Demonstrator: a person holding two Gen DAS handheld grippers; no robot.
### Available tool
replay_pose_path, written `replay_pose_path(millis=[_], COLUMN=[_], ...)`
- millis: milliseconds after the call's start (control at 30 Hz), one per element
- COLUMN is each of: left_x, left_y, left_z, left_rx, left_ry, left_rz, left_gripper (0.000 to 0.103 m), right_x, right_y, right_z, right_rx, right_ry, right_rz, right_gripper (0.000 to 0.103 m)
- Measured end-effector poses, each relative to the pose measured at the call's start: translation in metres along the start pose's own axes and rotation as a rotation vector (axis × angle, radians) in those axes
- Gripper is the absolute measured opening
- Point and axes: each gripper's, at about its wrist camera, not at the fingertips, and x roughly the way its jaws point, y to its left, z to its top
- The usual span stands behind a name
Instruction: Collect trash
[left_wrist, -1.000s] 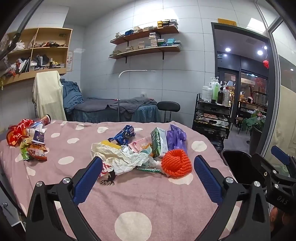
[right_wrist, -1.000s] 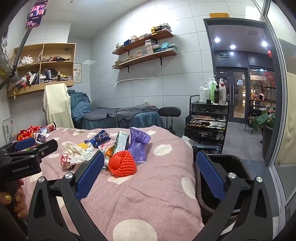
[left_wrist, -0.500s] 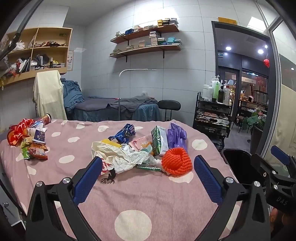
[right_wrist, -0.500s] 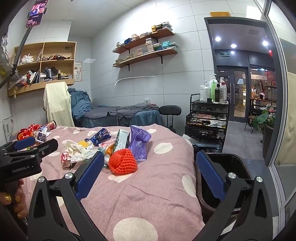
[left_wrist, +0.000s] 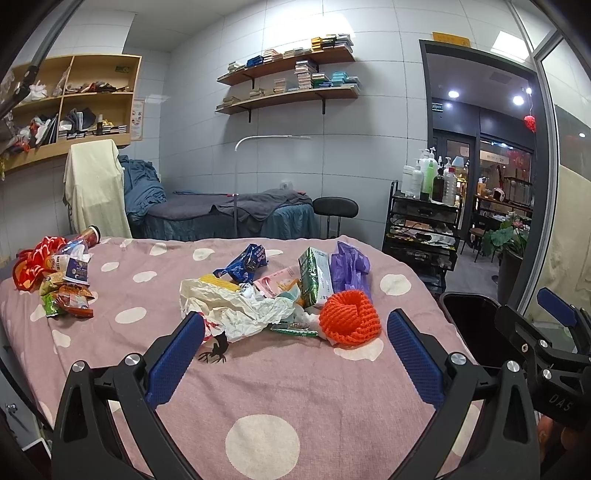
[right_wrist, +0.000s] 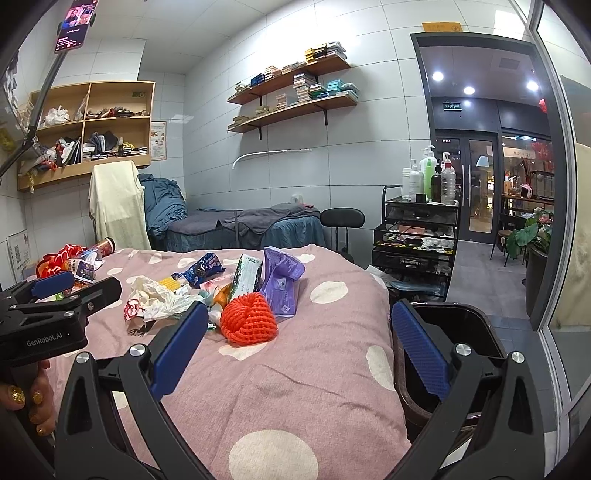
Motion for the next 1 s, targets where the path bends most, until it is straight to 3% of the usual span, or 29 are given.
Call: replay_pose_path(millis=[1000], left_x=[0.0009], left_y=[-0.0007], left_z=[-0.0030], left_rx=[0.003], left_ry=[0.002], left_rz=[-0.003], left_gripper=[0.098], right_x=[0.0033], right_y=[0.0059], right_z=[-0.0018], right_rx=[-0.008], right_ry=[0.013], right_rz=[0.008], right_gripper=[0.099])
